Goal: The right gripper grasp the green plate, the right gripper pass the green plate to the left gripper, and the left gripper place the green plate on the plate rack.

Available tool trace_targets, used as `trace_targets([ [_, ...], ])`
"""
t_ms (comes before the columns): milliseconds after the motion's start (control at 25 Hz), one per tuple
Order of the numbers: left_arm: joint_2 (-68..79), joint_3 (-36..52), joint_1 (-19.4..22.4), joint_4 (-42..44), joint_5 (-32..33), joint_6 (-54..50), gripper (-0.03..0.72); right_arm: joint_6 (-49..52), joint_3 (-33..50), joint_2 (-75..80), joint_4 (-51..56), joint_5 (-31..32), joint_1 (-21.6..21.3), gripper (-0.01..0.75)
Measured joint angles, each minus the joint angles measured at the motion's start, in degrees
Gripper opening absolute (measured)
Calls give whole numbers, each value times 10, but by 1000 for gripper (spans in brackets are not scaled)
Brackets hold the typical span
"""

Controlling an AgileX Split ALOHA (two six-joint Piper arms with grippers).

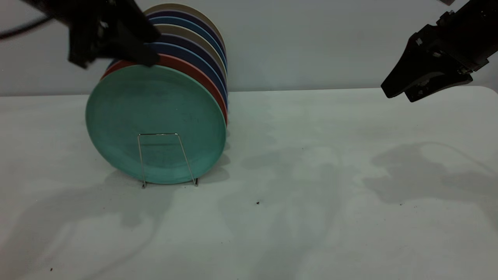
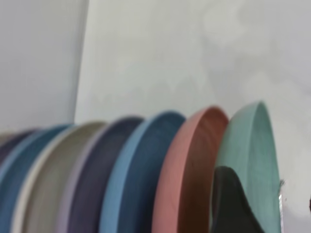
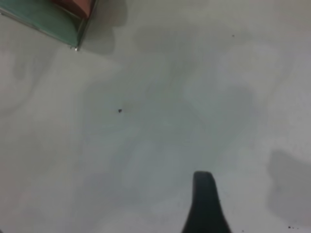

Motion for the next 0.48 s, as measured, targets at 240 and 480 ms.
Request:
trace_targets([
  [240, -40, 0, 0, 39, 4, -170, 426, 7, 0, -1, -4, 13, 0, 573],
  [480, -59, 0, 14, 127, -43, -667, 426, 138, 0, -51, -133, 14, 2, 573],
])
